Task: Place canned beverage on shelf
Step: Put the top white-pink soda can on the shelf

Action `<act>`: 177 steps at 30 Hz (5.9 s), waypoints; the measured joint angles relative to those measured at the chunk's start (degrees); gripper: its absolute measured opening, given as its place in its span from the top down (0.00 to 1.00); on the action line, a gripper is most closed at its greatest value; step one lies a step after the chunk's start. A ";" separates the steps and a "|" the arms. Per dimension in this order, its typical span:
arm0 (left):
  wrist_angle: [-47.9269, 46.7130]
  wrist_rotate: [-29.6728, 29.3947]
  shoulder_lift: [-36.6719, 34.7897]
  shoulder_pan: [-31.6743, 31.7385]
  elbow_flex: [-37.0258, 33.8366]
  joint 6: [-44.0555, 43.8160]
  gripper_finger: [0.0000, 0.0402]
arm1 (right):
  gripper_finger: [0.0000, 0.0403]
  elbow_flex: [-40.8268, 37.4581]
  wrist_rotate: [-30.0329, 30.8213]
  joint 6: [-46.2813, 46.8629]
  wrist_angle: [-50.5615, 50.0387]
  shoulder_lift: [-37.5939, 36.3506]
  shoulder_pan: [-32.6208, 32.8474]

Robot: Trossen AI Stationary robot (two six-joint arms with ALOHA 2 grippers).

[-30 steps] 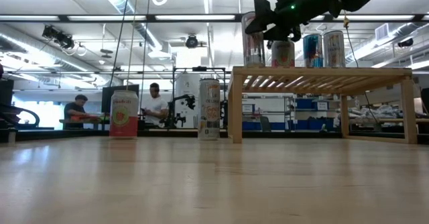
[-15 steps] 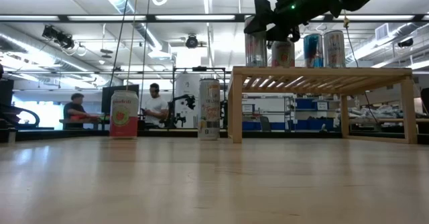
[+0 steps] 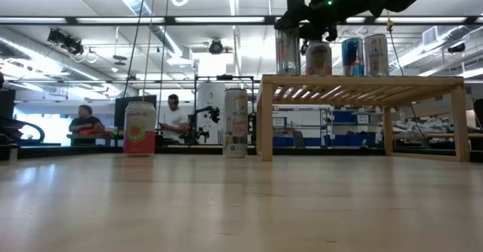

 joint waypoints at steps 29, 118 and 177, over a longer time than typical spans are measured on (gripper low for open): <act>0.00 0.00 0.02 -0.02 -0.02 -0.13 0.29 | 0.23 18.92 1.40 3.69 -29.56 -7.10 2.89; 0.02 -0.02 0.04 -0.02 -0.02 -1.29 0.29 | 0.36 46.71 -15.14 4.69 -76.64 10.36 -5.87; 0.02 -0.02 0.04 -0.02 -0.02 -1.29 0.29 | 0.36 46.40 -50.69 -22.93 -70.57 11.00 -24.63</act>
